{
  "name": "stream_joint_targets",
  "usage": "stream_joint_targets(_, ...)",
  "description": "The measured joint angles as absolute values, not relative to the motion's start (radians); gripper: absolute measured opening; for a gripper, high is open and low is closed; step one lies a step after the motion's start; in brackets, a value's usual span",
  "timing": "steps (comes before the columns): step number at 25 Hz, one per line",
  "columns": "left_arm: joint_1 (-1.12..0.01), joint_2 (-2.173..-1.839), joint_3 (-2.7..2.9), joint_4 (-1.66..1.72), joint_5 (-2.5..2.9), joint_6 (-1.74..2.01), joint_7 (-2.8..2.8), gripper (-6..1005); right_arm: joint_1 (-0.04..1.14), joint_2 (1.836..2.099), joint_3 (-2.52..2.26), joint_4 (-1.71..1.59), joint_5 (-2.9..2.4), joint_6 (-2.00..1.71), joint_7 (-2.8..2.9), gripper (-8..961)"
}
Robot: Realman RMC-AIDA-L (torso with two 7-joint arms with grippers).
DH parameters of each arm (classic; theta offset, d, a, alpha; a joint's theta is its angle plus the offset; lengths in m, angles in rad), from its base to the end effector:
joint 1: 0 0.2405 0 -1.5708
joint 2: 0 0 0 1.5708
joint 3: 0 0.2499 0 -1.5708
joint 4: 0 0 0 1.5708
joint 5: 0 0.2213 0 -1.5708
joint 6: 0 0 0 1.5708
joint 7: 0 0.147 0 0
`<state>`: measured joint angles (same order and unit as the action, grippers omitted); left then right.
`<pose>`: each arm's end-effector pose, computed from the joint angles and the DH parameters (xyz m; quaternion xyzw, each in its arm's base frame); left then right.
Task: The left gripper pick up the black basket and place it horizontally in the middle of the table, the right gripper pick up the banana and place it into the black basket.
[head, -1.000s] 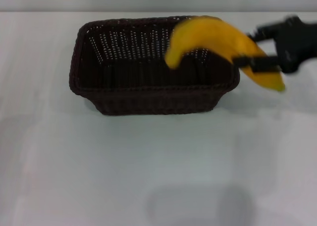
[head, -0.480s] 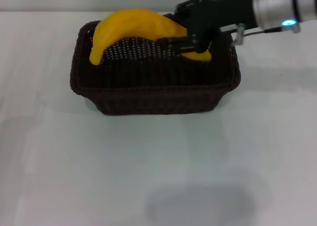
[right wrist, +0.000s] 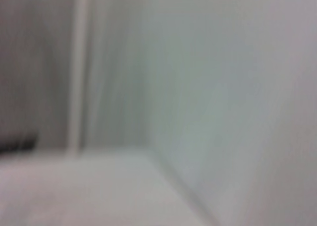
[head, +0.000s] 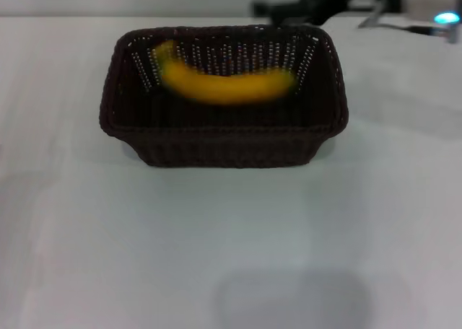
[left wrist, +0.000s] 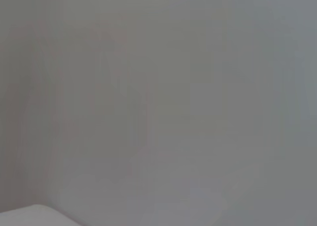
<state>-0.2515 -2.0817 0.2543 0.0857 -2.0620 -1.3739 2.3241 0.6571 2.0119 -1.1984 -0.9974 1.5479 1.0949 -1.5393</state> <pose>-0.4062 0.2546 0.0467 -0.5230 -0.3971 -0.4506 0.6048 0.1153 0.4323 0.0351 -0.9291 0.0786 0.2650 0.2456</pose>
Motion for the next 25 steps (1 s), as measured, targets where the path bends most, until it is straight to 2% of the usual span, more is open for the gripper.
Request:
stream_joint_targets(4, -0.252, -2.082, 0.253, 0.086, -2.063, -1.374, 2.324, 744, 0.576, 2.011, -1.085, -0.938, 1.788, 1.183, -1.631, 796)
stream_joint_targets(8, -0.258, -2.082, 0.254, 0.086, -2.064, -1.374, 2.324, 742, 0.501, 2.011, -0.935, -0.703, 2.169, 1.412, -1.858, 855)
stream_joint_targets(13, -0.261, -2.082, 0.252, 0.088, -2.066, -1.378, 2.354, 741, 0.443, 2.011, -0.811, -0.466, 2.371, 1.541, -2.163, 843)
stream_joint_targets(18, -0.261, -2.084, 0.249, 0.087, -2.081, -1.403, 2.385, 741, 0.394, 2.011, -0.754, -0.303, 2.380, 1.451, -2.526, 843)
stream_joint_targets(25, -0.262, -2.085, 0.248, 0.086, -2.086, -1.431, 2.388, 742, 0.397, 2.014, -0.748, -0.152, 2.388, 1.349, -2.730, 843)
